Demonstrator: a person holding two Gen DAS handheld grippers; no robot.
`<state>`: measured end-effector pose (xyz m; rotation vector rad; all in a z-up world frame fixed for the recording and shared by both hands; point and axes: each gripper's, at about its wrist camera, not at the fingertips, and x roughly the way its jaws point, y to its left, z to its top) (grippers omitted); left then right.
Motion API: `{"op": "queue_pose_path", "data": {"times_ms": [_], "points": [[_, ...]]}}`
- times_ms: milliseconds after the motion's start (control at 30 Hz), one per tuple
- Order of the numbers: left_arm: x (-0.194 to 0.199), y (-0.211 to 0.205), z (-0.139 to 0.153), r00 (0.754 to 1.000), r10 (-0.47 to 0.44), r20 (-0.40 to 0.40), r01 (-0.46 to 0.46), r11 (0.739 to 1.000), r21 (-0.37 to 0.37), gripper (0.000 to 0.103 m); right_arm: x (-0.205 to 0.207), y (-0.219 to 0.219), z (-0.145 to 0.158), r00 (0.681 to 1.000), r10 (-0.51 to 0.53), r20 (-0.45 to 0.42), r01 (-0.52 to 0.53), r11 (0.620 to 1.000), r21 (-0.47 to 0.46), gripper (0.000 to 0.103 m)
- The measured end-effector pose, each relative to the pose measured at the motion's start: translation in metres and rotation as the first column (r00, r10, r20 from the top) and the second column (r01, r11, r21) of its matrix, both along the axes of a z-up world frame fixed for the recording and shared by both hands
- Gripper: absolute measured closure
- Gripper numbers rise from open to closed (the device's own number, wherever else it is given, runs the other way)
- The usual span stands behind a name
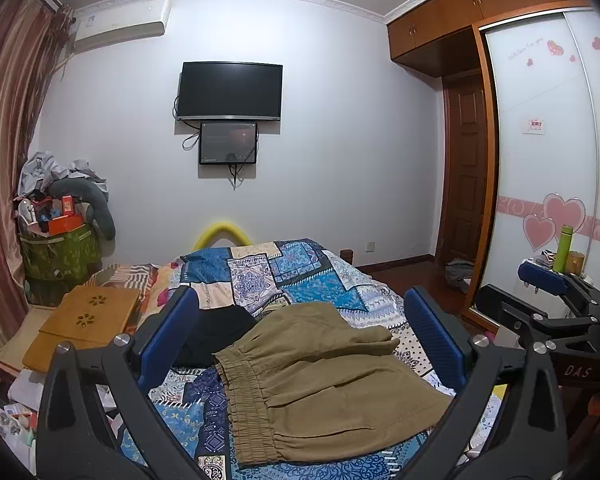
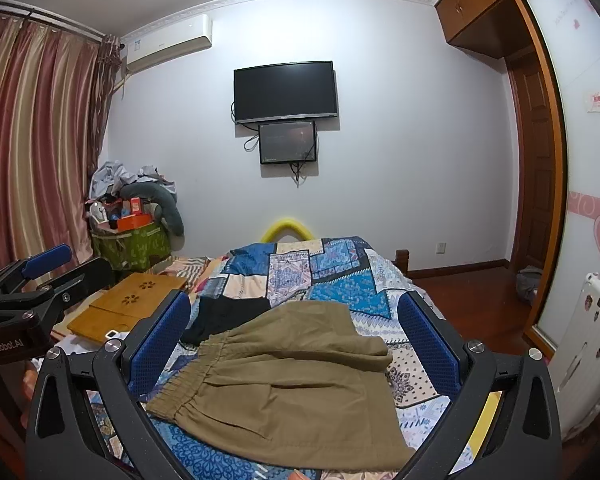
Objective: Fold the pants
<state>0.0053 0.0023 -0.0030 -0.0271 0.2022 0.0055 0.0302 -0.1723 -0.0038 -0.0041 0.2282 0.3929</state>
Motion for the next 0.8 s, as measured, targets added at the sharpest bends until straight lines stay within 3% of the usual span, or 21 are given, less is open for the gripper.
{"op": "queue_pose_path", "data": {"times_ms": [800], "points": [[0.0015, 0.0029, -0.0024, 1.000, -0.005, -0.007, 0.005, 1.000, -0.008, 0.000, 0.0008, 0.0022, 0.0016, 1.000, -0.001, -0.007, 0.001, 1.000, -0.005, 0.000]]}}
